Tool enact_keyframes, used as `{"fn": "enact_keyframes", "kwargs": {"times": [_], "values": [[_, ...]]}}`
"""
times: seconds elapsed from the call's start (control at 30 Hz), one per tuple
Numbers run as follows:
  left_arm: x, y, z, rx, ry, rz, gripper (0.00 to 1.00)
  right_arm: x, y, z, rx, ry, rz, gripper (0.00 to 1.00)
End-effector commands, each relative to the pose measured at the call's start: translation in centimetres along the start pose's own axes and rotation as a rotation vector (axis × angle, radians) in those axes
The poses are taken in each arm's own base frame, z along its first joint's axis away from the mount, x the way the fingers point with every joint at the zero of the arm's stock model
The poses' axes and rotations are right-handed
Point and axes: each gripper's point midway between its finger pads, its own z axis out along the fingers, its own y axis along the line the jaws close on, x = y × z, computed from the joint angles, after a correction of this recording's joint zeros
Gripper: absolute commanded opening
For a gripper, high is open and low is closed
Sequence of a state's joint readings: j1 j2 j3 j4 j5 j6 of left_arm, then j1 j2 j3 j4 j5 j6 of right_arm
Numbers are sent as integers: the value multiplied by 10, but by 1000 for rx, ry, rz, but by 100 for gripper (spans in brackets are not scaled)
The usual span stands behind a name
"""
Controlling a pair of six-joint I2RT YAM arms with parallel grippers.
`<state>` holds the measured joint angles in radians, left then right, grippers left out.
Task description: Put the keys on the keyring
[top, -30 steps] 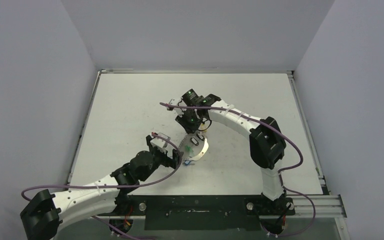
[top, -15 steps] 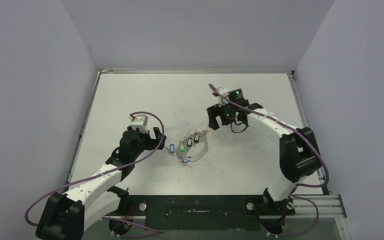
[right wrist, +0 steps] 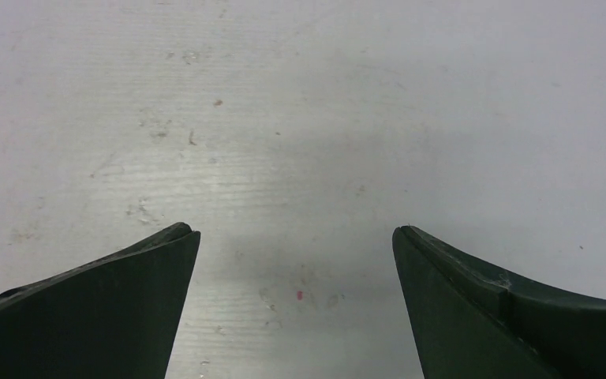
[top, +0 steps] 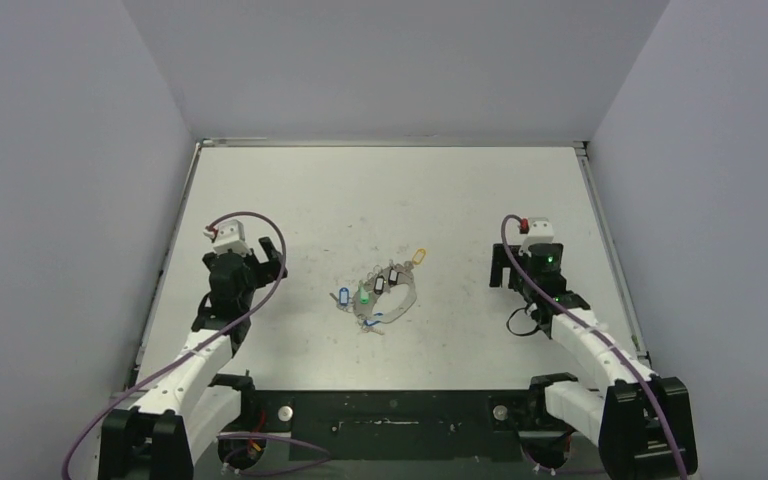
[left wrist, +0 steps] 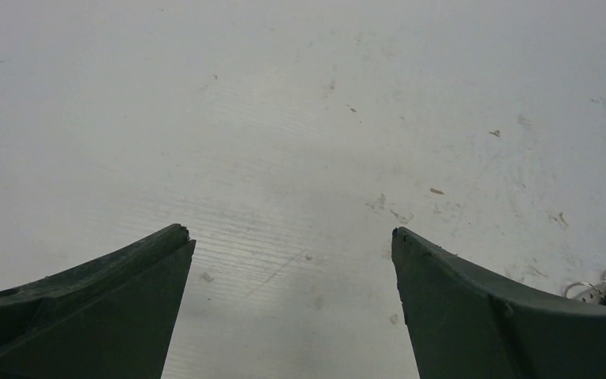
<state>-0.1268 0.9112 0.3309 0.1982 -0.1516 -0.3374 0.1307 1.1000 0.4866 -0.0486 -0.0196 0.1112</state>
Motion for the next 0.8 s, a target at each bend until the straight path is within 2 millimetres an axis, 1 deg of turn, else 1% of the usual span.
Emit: {"fn": "enact_keyframes", "kwargs": {"times": [0.0, 0.07, 0.13, 0.23, 0.3, 0.37, 0.43, 0.5, 0.57, 0.67, 0.7, 0.77], "values": [[-21, 23, 2, -130, -57, -16, 96, -18, -33, -7, 181, -202, 32, 100], [-22, 20, 6, -115, -39, 32, 96, -14, -41, -6, 223, -224, 29, 100], [-23, 24, 7, -141, -32, 37, 97, -17, -44, -3, 240, -239, 20, 100], [-20, 33, 4, -183, -9, 82, 97, -22, -45, 5, 255, -272, 49, 100], [-22, 38, 0, -213, -21, 65, 97, -25, -48, 12, 272, -291, 55, 100], [-22, 39, -1, -215, -27, 66, 97, -29, -49, 19, 284, -292, 41, 100], [-22, 37, -3, -192, -16, 127, 97, -33, -52, 22, 301, -309, 35, 100], [-14, 42, -5, -202, 5, 154, 97, -35, -55, 24, 318, -330, 30, 100], [-6, 50, -6, -232, 7, 175, 97, -40, -57, 26, 327, -364, 20, 100], [7, 57, -3, -229, -39, 177, 97, -47, -58, 32, 339, -397, 13, 100], [8, 58, -1, -225, -80, 178, 97, -49, -58, 35, 340, -405, 11, 100], [0, 59, 4, -235, -118, 179, 97, -48, -59, 42, 340, -433, 35, 100]]}}
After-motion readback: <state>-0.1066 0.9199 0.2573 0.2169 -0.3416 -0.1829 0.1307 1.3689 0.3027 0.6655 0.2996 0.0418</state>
